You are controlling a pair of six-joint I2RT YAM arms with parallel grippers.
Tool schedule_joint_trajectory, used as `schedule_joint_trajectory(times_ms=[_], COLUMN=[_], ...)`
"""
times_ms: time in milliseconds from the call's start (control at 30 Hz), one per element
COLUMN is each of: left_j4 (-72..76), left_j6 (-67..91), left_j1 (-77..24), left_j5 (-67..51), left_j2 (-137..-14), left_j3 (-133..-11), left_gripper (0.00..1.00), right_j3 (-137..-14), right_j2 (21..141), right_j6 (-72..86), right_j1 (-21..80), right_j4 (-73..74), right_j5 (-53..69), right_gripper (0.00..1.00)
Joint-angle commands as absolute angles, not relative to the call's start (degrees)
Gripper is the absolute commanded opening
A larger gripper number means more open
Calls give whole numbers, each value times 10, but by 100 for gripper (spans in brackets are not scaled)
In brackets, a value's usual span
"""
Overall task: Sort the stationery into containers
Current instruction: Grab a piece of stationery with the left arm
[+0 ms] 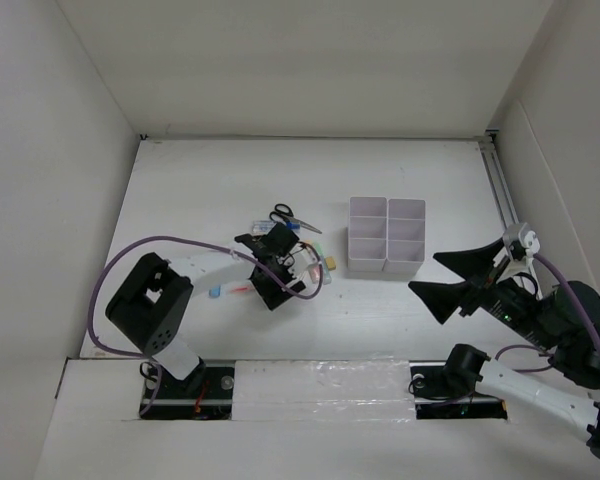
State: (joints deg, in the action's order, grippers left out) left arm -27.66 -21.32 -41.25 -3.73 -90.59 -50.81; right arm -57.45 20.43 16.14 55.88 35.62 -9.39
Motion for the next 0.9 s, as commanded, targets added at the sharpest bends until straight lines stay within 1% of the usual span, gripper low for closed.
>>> schedule_joint_trajectory(times_ms=[0,67,133,233,567,700,733,833,867], left_j4=[-271,-271,-271,-271,-276,-281,-281,-281,-286], left_j6=[-212,-212,-212,-212,-229,-235,-240,-240,-240], left_j1=[-414,-405,-374,-342,-342,-342,-342,-342,-342], left_j5=[-45,-45,-61,-55,-26,-16,-16,-21,-21], left_j2=[-954,-960,-960,-947,-925,-912,-906,-901,-901], left_j3=[-491,-491,-498,-512,-476,-458,-458,-447,-447], left_gripper=[73,73,73,71,71,69,66,64,61], right_j3=[-599,-599,-599,-605,-599,-594,-594,-594,-594], right_j2=[214,214,214,214,209,199,199,199,199], right_j6=[149,142,142,136,136,142,142,142,142], right_j1=[558,558,558,558,558,558,558,558,558], right_j4=[355,355,360,360,360,355,355,355,355], right_j5=[-82,-82,-82,-89,-83,-83,-83,-83,-83], right_gripper=[100,100,100,100,100,100,100,100,100])
